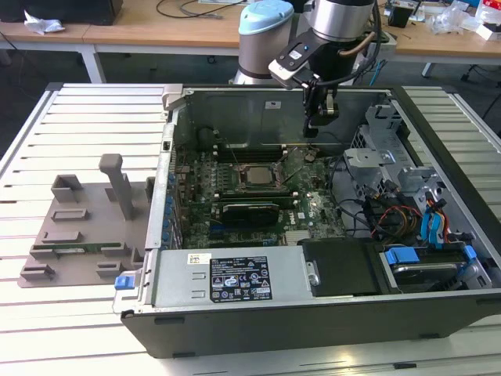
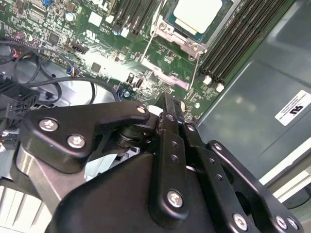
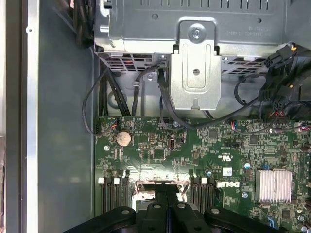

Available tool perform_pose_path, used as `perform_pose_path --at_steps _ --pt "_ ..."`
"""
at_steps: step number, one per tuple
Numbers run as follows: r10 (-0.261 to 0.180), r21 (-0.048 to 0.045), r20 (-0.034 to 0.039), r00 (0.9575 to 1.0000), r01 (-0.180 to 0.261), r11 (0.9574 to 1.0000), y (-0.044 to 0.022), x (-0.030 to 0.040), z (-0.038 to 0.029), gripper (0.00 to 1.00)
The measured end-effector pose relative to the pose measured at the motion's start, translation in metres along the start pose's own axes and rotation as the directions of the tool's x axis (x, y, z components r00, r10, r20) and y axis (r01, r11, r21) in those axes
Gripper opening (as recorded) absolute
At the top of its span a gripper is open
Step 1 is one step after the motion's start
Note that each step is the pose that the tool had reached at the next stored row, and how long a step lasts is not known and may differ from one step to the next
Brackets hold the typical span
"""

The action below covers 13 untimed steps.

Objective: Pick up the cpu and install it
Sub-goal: 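Close the cpu cover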

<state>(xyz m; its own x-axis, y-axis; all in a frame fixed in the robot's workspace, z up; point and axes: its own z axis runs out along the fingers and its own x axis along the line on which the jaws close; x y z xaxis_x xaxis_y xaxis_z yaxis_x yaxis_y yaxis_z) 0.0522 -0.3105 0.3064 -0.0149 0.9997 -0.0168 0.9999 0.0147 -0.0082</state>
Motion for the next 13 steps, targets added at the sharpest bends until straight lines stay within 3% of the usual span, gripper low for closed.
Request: perform_pose_path --at_steps 13 --pt "0.000 0.0000 0.0000 1.0000 0.000 1.0000 0.0200 -0.0003 -0.0001 0.11"
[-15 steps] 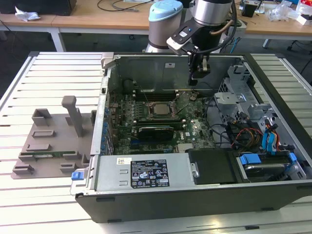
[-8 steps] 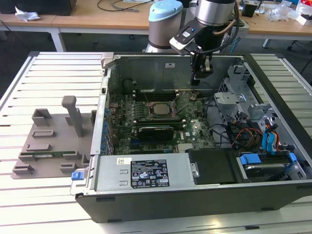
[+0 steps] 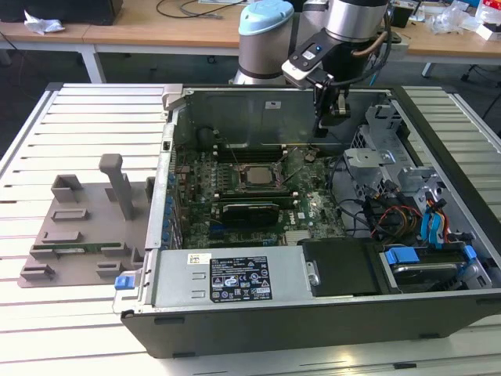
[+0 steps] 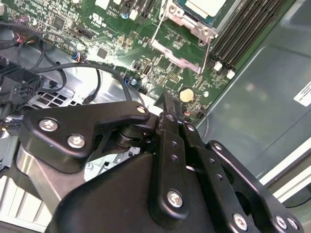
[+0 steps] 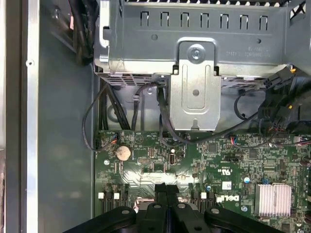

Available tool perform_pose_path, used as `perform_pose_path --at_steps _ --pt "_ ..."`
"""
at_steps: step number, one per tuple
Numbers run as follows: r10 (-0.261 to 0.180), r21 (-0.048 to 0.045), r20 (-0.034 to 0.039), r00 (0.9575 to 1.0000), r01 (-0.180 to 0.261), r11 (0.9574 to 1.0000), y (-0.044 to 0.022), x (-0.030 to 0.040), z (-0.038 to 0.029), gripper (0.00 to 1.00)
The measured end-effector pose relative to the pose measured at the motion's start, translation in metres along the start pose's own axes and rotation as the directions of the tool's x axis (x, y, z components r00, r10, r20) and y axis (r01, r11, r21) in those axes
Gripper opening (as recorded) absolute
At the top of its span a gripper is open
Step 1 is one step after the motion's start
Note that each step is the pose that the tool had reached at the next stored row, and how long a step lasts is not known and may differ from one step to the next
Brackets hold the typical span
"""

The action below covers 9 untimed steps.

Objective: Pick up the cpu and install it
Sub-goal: 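Close the cpu cover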

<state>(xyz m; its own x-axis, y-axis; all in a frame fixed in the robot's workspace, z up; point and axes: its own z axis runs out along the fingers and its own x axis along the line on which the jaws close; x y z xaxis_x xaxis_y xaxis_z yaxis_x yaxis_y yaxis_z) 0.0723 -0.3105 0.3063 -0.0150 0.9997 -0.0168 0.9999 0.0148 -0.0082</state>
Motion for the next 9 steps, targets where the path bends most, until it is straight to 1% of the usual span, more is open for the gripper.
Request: perform_pose_path --at_steps 4,5,7,9 --pt "0.000 0.0000 0.0000 1.0000 0.000 1.0000 0.0078 -0.0001 0.0001 0.11" --pt "0.000 0.0001 0.0000 1.0000 0.000 1.0000 0.0089 -0.0001 0.0001 0.11" --pt "0.000 0.0000 -0.0001 1.0000 0.000 1.0000 0.0135 -0.0002 0.0003 0.11" --pt "0.000 0.0000 -0.0001 1.0000 0.000 1.0000 0.0155 -0.0002 0.0005 0.11"
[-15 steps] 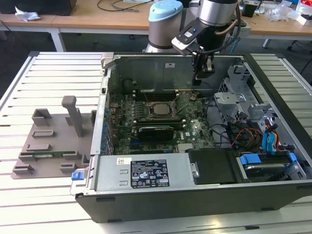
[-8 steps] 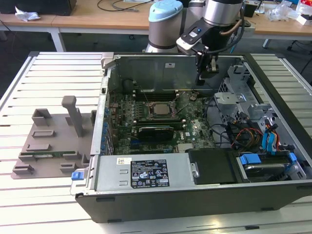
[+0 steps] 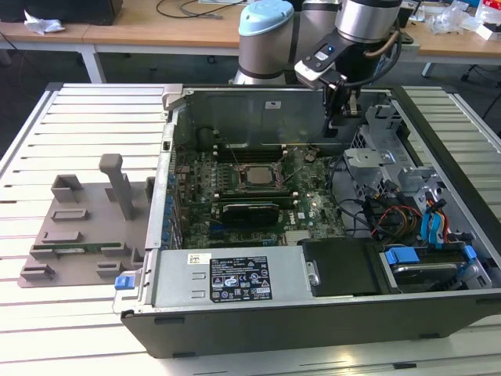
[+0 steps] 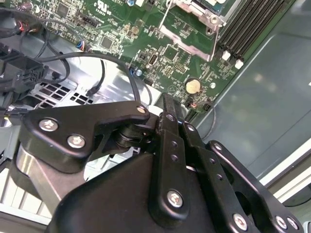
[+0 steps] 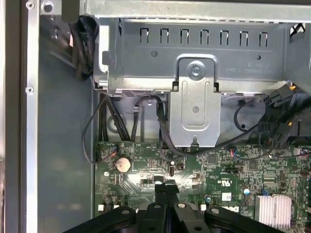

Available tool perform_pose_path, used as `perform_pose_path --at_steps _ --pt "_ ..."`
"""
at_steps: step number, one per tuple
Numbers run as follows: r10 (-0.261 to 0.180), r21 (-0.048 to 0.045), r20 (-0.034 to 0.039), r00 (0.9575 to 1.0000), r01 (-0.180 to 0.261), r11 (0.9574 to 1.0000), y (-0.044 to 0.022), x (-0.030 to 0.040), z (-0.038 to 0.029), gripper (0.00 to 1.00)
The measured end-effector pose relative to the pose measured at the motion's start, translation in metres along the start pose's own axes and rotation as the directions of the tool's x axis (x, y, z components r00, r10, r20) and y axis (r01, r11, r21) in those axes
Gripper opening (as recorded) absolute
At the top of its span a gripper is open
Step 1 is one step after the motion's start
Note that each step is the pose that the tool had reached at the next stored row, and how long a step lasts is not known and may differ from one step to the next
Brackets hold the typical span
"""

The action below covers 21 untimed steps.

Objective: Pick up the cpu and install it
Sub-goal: 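Close the cpu cover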

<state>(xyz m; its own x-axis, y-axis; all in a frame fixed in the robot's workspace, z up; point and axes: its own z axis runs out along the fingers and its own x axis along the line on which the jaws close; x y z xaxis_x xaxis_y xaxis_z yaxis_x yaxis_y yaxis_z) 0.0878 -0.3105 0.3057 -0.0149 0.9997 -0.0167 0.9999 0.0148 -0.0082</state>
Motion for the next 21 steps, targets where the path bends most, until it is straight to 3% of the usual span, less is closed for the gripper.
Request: perform_pose_path --at_steps 15,18,21 --pt "0.000 0.0000 0.0002 1.0000 0.000 1.0000 0.0182 -0.0002 0.0028 0.11" --pt "0.000 0.0000 0.0001 1.0000 0.000 1.0000 0.0224 -0.0002 0.0054 0.11" --pt "0.000 0.0001 0.0004 1.0000 0.000 1.0000 0.0225 -0.0001 0.0091 0.11"
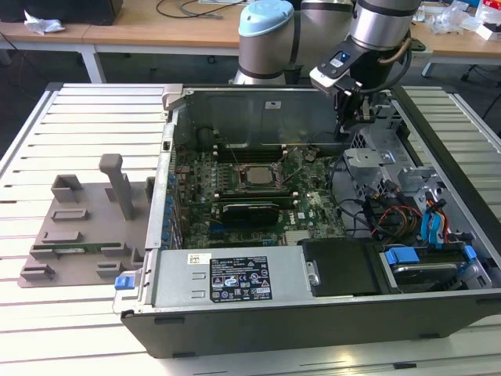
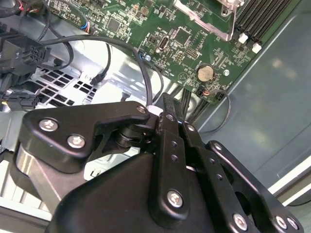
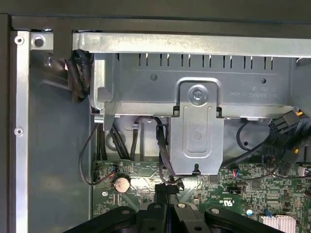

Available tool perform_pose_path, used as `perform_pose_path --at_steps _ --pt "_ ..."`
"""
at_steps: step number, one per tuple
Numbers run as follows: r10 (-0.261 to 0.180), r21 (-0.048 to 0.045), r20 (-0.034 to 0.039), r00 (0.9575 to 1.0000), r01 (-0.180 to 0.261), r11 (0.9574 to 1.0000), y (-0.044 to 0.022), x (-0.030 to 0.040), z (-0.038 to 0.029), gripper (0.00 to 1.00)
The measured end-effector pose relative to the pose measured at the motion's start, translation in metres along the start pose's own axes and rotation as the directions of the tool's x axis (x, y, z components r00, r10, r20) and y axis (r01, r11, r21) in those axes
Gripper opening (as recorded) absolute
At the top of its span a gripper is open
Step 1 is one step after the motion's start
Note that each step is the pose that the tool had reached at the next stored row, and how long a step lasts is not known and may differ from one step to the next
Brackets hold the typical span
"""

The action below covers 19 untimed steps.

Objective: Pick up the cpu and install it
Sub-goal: 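Close the cpu cover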

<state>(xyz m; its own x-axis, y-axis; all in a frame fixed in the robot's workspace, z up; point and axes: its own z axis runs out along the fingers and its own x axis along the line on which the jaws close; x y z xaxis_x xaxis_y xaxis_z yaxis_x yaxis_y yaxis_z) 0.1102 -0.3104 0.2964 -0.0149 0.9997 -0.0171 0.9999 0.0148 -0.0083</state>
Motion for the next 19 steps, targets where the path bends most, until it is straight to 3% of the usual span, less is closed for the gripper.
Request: perform_pose_path --at_steps 8,12,19 --pt "0.000 0.0000 -0.0002 1.0000 0.000 1.0000 -0.0016 0.0001 0.0006 0.11" --pt "0.000 0.0000 -0.0003 1.0000 0.000 1.0000 -0.0068 0.0002 0.0020 0.11" --pt "0.000 -0.0001 -0.0003 1.0000 0.000 1.0000 -0.0099 0.0004 0.0108 0.11"
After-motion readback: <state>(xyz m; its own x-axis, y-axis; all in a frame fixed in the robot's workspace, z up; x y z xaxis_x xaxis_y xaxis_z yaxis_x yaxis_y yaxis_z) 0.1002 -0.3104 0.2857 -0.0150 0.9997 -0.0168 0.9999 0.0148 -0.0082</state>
